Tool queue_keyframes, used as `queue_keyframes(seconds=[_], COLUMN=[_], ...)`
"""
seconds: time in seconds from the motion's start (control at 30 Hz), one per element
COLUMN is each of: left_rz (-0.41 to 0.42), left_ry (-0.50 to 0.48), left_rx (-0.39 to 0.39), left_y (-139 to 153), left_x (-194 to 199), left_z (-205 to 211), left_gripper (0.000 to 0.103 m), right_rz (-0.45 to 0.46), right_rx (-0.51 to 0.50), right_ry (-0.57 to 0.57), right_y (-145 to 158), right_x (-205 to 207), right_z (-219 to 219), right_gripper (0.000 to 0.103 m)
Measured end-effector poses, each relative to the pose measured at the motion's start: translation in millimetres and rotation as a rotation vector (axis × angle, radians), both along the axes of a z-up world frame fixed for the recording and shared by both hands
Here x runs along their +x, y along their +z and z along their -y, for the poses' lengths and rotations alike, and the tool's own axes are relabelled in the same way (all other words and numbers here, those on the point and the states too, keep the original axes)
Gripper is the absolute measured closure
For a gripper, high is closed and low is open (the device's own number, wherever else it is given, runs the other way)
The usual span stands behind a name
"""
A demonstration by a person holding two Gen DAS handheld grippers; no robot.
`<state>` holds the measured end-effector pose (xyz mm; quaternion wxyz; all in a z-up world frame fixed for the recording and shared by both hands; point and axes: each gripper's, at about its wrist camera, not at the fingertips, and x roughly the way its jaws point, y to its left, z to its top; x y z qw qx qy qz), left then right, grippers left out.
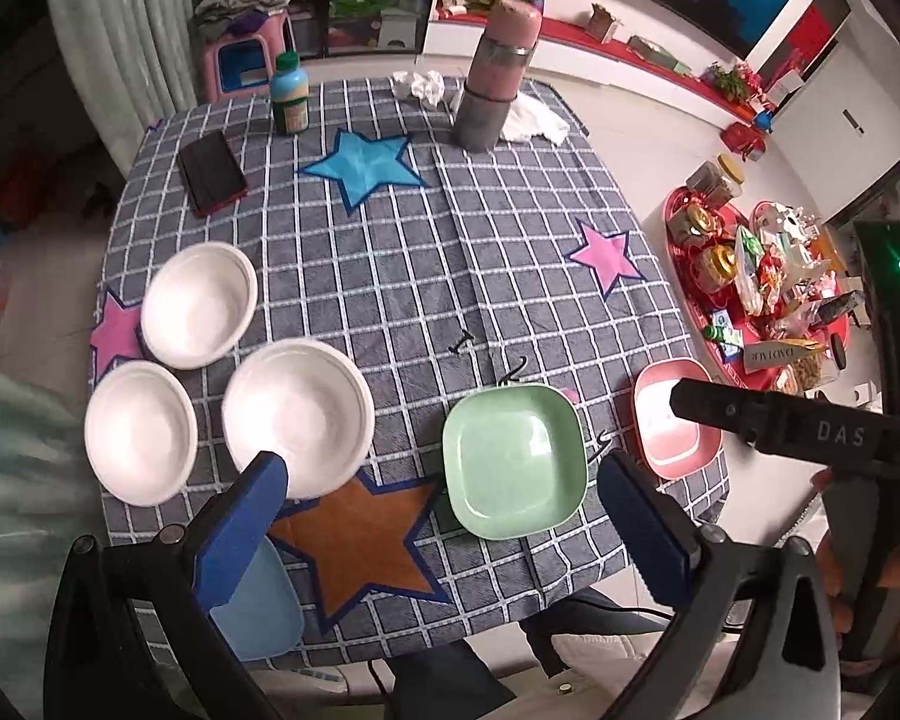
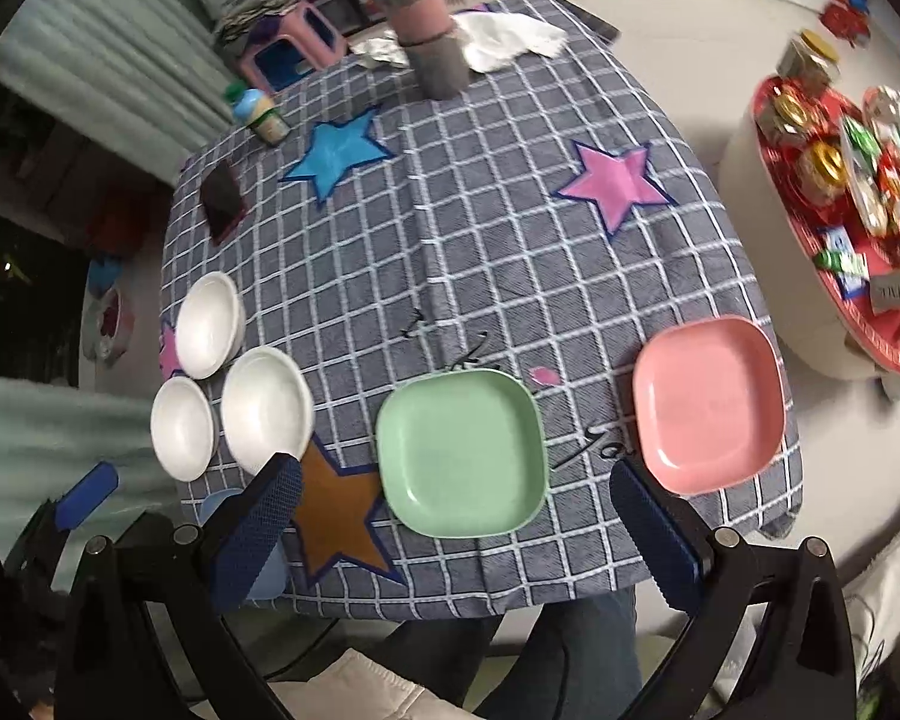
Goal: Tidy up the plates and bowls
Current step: 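Move both tools toward the green square plate, then close the left tool on the green plate rim while the right tool grips its other rim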
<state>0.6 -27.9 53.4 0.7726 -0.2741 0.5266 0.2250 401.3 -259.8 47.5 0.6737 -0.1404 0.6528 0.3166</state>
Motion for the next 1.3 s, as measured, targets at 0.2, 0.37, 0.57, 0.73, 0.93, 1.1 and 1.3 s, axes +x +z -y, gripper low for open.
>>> queue_keyframes(seconds=[0.2, 0.37, 0.57, 0.73, 0.93, 1.1, 1.3], left_rz=[-0.037, -0.071, -0.158, -0.204, -0.25, -0.279, -0.303], left_ry=[0.034, 0.076, 0.126, 0.136, 0.135, 0.109, 0.047], left_rx=[-0.031, -0.059, -0.101, -0.147, -0.19, -0.217, -0.227], left_y=[-18.1, -35.2, -67.7, -93.8, -119.2, -138.8, -159.6], left_x=[-4.5, -15.2, -31.4, -37.7, -38.1, -30.0, -9.4], left_z=[-2.3, -11.1, -23.7, -25.3, -22.6, -16.0, 1.0], left_gripper=[0.0, 0.0, 0.0, 0.0, 0.0, 0.0, 0.0], right_rz=[-0.048, -0.074, -0.123, -0.146, -0.178, -0.191, -0.199], right_rx=[-0.043, -0.065, -0.107, -0.141, -0.193, -0.23, -0.264], right_ry=[-0.007, -0.01, 0.005, 0.023, 0.053, 0.078, 0.077], right_y=[-17.4, -31.1, -55.3, -72.3, -94.5, -112.0, -135.5], right_x=[4.8, 4.1, -0.7, -3.4, -6.0, -8.8, -7.7], right_z=[9.4, 13.6, 10.6, 6.6, -0.6, -7.3, -6.1], right_gripper=[0.0, 0.0, 0.0, 0.0, 0.0, 0.0, 0.0])
